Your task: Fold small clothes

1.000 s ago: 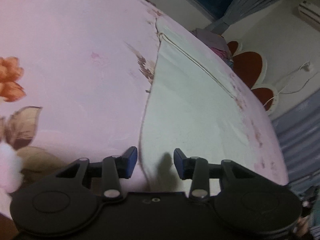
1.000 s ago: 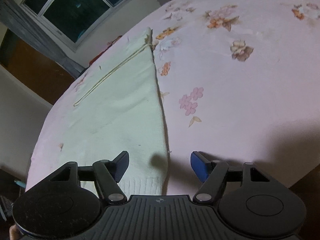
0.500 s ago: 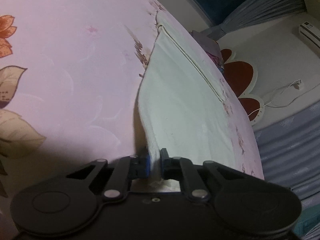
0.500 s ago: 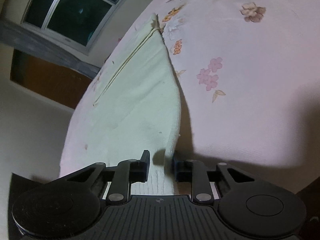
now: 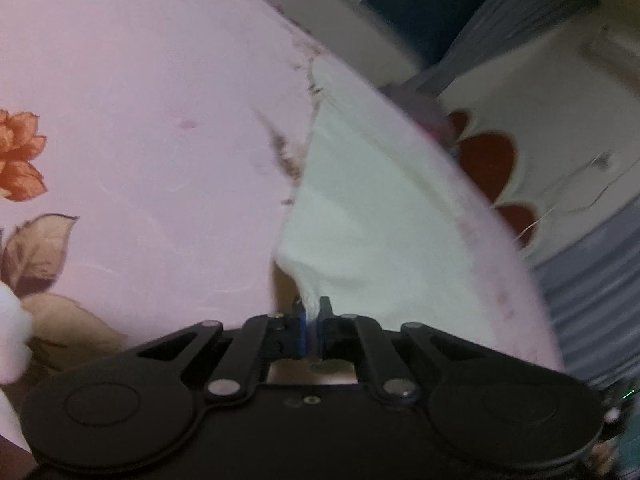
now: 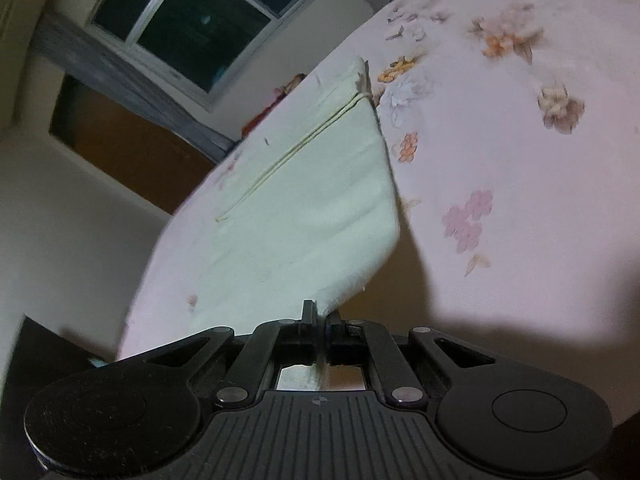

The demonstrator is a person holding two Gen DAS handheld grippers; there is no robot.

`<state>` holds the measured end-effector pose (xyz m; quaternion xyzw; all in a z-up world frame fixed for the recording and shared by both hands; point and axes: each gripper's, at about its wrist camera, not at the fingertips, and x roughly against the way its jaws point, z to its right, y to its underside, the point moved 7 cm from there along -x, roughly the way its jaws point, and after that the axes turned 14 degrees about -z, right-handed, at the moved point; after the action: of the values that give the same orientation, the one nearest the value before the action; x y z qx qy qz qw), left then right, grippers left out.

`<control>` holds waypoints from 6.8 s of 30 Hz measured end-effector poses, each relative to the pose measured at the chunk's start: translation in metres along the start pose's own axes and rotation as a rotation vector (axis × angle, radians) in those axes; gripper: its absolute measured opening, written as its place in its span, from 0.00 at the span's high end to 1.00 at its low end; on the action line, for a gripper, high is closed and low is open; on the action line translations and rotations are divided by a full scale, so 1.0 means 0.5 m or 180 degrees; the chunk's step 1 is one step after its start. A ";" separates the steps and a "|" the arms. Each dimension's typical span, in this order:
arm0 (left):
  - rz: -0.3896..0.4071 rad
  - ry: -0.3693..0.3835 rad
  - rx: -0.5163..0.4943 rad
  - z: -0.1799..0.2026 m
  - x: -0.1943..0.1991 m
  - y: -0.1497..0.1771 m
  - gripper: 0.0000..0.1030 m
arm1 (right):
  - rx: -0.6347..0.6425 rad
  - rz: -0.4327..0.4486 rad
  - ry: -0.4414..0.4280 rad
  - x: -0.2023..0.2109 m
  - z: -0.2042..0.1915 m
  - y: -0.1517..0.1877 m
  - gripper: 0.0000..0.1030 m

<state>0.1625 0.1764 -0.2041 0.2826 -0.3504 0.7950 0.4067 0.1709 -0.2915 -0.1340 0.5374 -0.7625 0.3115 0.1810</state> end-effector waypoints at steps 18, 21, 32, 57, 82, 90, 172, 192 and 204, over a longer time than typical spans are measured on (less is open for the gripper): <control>0.0711 0.0638 -0.0086 0.173 0.034 -0.329 0.95 | 0.0141 0.0600 -0.0157 -0.007 -0.138 -0.326 0.97; 0.0704 0.0655 -0.0127 0.203 -0.022 -0.431 0.95 | -0.0010 0.0653 -0.0176 -0.047 -0.130 -0.428 0.98; 0.0131 0.0370 0.0002 0.136 -0.307 -0.683 0.96 | -0.0578 0.0302 0.0154 -0.297 0.022 -0.678 0.97; -0.0140 0.0139 -0.0884 0.150 -0.425 -0.770 0.62 | 0.0676 0.0027 0.1116 -0.425 0.013 -0.759 0.60; 0.0048 -0.0349 -0.1184 0.151 -0.473 -0.769 0.89 | 0.1068 0.0296 0.1672 -0.480 0.016 -0.750 0.99; 0.0329 -0.0396 -0.1520 0.242 -0.400 -0.701 0.68 | 0.1128 0.0515 0.1656 -0.452 -0.057 -0.713 0.54; 0.0174 -0.0986 -0.1485 0.298 -0.362 -0.318 0.41 | 0.1345 -0.0137 0.1176 -0.447 -0.132 -0.304 0.87; 0.0322 -0.1500 -0.1267 0.200 -0.284 -0.323 0.57 | 0.1174 -0.0086 0.1830 -0.320 -0.014 -0.307 0.93; 0.0260 -0.1522 -0.1308 0.201 -0.289 -0.331 0.56 | 0.1070 0.0019 0.1851 -0.297 -0.013 -0.317 0.93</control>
<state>0.3924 0.1029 -0.1962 0.3591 -0.6003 0.6343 0.3291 0.3715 -0.2184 -0.1757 0.4460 -0.6184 0.5738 0.2989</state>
